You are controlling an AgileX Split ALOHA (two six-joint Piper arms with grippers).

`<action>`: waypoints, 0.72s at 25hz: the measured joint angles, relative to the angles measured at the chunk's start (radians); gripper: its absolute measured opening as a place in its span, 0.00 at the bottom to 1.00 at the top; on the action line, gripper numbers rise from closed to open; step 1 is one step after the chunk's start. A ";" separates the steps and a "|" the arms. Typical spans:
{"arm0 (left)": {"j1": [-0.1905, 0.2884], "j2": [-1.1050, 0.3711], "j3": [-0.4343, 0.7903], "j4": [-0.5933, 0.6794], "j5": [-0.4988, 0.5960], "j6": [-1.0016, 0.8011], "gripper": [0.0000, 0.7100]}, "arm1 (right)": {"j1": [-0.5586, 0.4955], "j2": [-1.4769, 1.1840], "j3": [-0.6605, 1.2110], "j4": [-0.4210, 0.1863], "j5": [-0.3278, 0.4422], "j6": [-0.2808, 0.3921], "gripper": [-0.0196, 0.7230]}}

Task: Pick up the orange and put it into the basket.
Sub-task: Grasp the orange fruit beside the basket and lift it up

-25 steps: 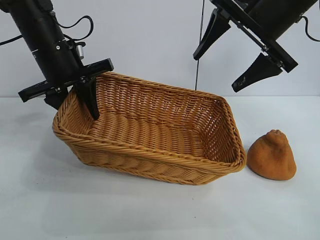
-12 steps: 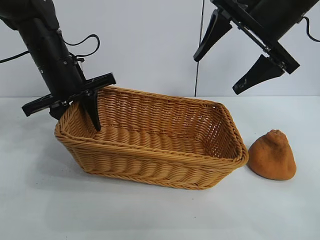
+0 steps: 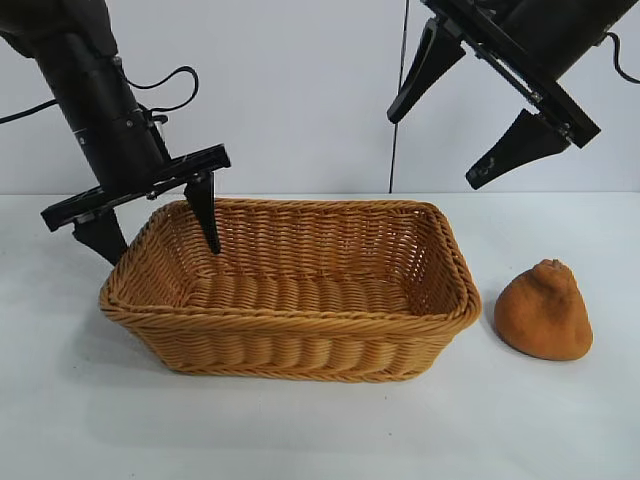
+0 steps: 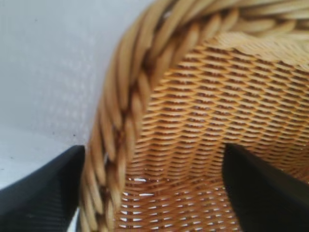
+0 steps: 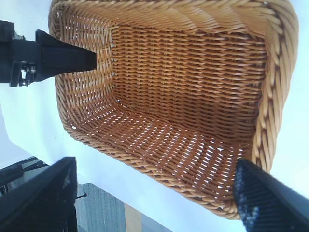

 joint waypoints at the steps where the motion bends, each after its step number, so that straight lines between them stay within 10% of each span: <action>1: 0.000 -0.027 0.000 0.048 0.000 0.014 0.82 | 0.000 0.000 0.000 0.000 0.000 0.000 0.84; 8: 0.016 -0.141 0.000 0.353 0.044 0.049 0.82 | 0.000 0.000 0.000 0.000 0.001 -0.001 0.84; 18: 0.218 -0.177 0.009 0.222 0.079 0.178 0.82 | 0.000 0.000 0.000 0.000 0.001 -0.008 0.84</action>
